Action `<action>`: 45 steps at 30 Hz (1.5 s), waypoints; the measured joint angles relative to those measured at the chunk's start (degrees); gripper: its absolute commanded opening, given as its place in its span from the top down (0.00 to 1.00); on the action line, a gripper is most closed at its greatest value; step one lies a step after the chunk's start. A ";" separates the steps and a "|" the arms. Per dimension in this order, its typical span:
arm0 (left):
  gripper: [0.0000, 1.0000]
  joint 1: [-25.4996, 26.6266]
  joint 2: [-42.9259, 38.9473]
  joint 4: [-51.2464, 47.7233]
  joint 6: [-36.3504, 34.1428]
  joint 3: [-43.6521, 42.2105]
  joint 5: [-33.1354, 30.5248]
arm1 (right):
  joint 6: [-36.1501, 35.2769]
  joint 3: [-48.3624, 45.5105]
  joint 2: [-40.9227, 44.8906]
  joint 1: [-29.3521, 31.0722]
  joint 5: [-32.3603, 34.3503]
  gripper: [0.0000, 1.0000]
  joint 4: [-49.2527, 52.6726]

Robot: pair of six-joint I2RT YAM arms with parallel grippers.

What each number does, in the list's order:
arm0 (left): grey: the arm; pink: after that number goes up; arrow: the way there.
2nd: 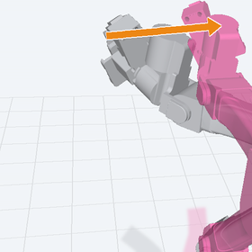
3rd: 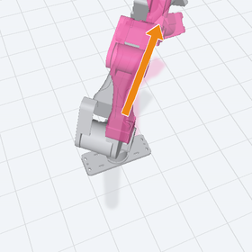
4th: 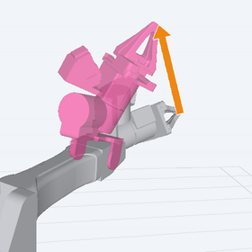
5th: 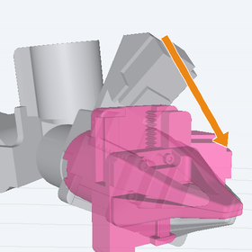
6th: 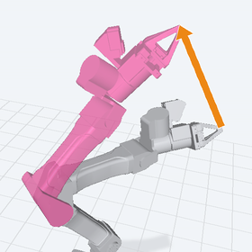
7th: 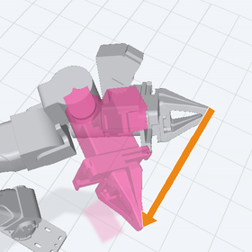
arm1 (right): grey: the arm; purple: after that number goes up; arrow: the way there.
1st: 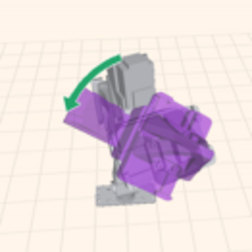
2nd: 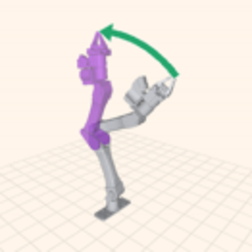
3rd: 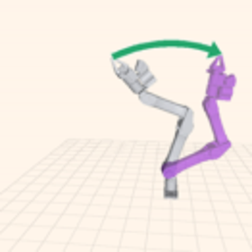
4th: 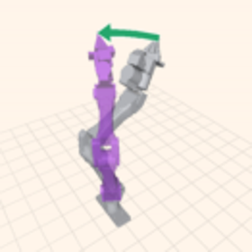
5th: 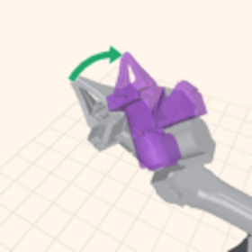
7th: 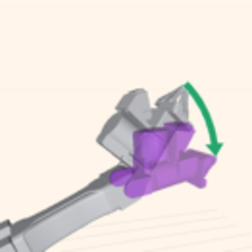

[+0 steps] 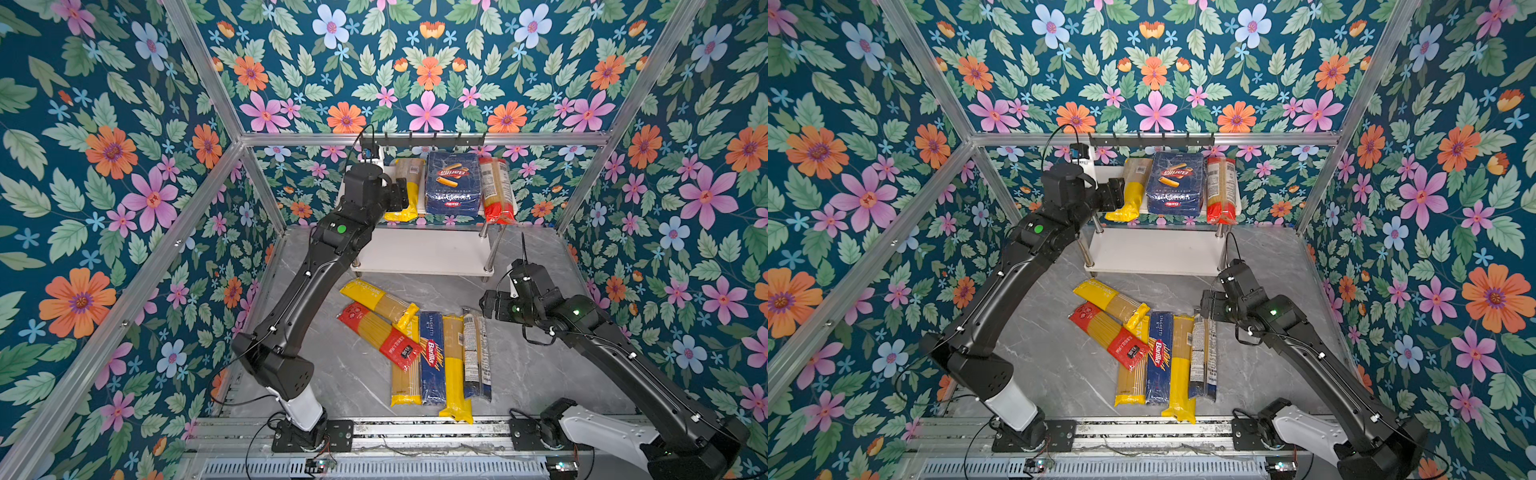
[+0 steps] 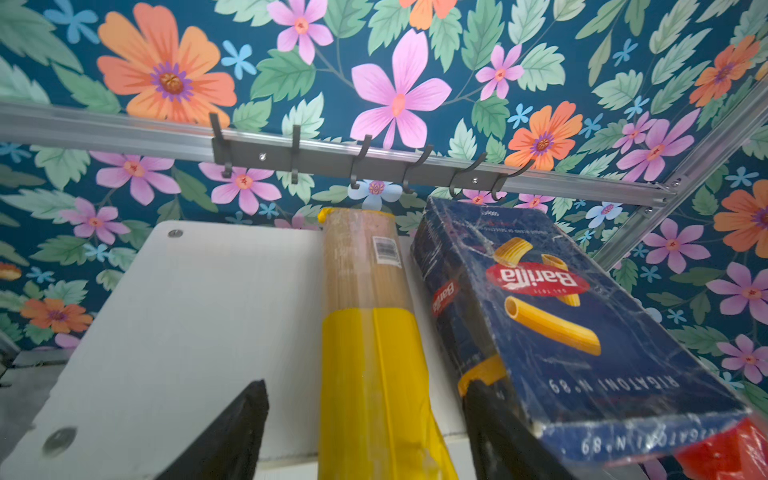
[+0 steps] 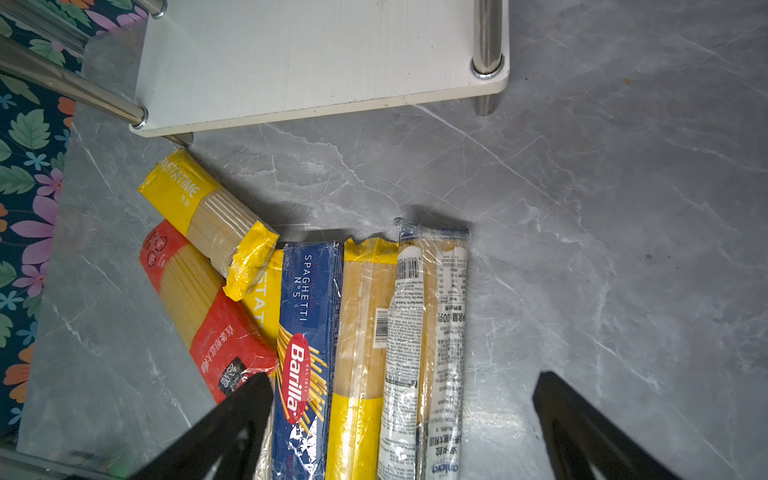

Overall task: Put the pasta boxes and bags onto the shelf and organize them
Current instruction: 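Withdraw the left gripper and lower it to the red-and-yellow spaghetti bag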

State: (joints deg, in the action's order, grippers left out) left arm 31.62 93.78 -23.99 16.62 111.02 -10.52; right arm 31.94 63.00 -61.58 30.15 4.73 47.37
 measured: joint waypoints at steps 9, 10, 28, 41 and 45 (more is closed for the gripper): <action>0.19 0.00 -14.73 0.35 3.58 -23.26 -1.62 | 2.40 -2.58 -0.81 0.50 -2.25 0.01 -0.11; 0.19 0.00 -15.72 0.33 4.17 -24.90 -1.62 | 2.40 -2.58 -1.11 0.83 -2.27 0.01 -0.13; 0.04 0.00 -37.99 1.44 13.46 -62.66 -2.82 | 10.08 0.46 -12.07 17.57 3.82 0.01 -0.39; 0.03 0.00 -45.88 1.75 21.20 -81.24 1.38 | 13.09 2.34 -18.32 22.95 6.25 0.01 -0.39; 0.04 0.00 -46.58 3.15 24.11 -83.93 3.19 | 13.46 1.51 -18.38 23.08 6.43 0.01 -0.50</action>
State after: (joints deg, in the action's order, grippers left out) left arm 31.62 47.20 -20.84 40.73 27.09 -7.33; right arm 45.41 64.51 -79.96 53.23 11.16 46.87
